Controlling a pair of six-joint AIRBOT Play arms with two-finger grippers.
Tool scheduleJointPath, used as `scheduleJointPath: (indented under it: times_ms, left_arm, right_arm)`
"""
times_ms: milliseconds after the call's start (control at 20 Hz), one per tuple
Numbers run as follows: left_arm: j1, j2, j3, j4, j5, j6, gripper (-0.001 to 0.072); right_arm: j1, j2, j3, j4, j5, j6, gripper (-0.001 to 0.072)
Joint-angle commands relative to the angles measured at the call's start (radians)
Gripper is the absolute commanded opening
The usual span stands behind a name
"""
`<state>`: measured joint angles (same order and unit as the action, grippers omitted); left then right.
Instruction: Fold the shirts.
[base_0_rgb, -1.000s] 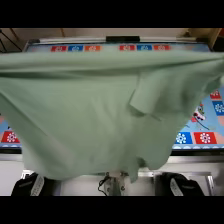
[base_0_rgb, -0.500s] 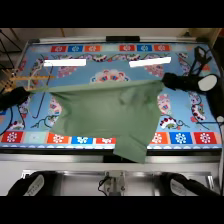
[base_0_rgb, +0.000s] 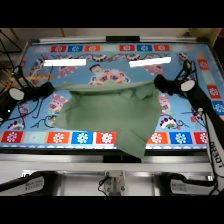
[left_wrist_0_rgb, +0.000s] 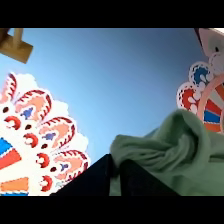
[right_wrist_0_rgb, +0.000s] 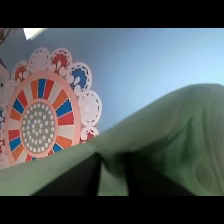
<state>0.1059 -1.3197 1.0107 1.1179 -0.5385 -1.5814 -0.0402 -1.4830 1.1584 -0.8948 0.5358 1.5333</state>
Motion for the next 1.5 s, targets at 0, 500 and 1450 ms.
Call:
scheduleJointPath:
  times_ms: [0, 500, 1450]
  left_arm:
    - [0.006, -0.050, 0.051, 0.016, -0.183, 0.002, 0.0422]
    - [0.302, -0.053, -0.023, 0.106, -0.700, 0.142, 0.0514]
    - [0.174, -0.121, -0.151, -0.046, -0.577, 0.195, 0.0035]
  right_arm:
    - [-0.024, 0.009, 0.021, 0.028, 0.149, -0.021, 0.0476]
    - [-0.269, 0.138, 0.030, -0.352, 0.905, -0.025, 0.0475]
    - [-0.237, 0.138, 0.011, -0.327, 0.865, -0.007, 0.0475]
